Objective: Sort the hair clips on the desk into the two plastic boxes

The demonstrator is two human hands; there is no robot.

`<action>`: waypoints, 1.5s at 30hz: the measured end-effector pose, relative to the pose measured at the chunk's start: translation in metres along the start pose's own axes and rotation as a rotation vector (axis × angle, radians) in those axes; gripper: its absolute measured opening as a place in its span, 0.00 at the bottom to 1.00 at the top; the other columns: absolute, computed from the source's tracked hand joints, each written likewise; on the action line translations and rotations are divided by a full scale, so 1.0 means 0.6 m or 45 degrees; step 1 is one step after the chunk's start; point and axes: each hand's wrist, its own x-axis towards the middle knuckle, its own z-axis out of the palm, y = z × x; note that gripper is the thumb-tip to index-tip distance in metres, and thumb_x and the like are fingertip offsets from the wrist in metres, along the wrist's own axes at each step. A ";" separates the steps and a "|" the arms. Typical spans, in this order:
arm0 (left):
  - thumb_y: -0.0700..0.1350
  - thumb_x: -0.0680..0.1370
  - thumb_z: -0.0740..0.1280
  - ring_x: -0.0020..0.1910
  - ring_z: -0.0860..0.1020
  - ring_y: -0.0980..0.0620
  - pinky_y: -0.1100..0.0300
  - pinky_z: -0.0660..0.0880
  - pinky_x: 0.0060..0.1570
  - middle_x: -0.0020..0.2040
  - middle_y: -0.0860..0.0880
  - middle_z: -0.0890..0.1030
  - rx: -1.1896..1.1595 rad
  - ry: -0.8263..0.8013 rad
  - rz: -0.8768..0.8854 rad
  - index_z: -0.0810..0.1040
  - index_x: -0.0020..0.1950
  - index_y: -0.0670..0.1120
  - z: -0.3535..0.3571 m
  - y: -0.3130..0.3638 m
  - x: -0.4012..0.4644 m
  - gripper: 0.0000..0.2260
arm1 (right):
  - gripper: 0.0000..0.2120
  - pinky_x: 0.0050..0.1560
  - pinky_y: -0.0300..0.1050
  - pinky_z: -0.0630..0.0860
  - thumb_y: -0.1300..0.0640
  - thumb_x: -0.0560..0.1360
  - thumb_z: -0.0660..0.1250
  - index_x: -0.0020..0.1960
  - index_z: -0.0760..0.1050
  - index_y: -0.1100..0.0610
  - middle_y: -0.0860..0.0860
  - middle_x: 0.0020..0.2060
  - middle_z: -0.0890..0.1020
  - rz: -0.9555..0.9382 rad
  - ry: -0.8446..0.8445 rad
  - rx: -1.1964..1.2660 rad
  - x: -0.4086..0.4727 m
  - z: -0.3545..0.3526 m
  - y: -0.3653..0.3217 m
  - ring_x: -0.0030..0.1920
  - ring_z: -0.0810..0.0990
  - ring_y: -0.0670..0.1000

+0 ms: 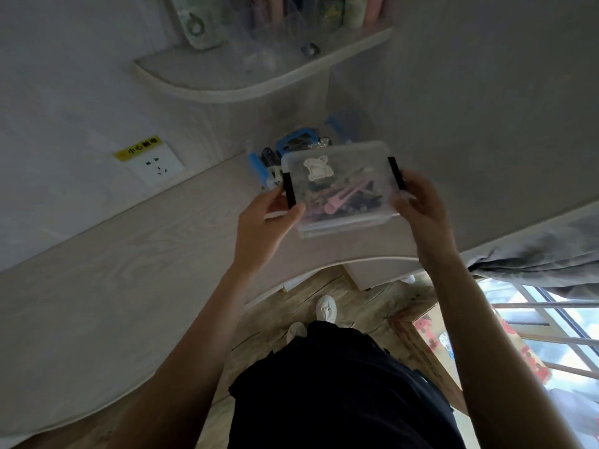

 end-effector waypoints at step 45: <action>0.51 0.73 0.70 0.64 0.74 0.50 0.62 0.68 0.62 0.65 0.48 0.75 -0.003 0.395 -0.637 0.70 0.69 0.48 0.081 -0.084 0.231 0.26 | 0.32 0.75 0.51 0.49 0.55 0.79 0.56 0.76 0.42 0.57 0.55 0.77 0.46 -0.624 -0.540 -1.639 0.262 0.091 0.069 0.76 0.50 0.54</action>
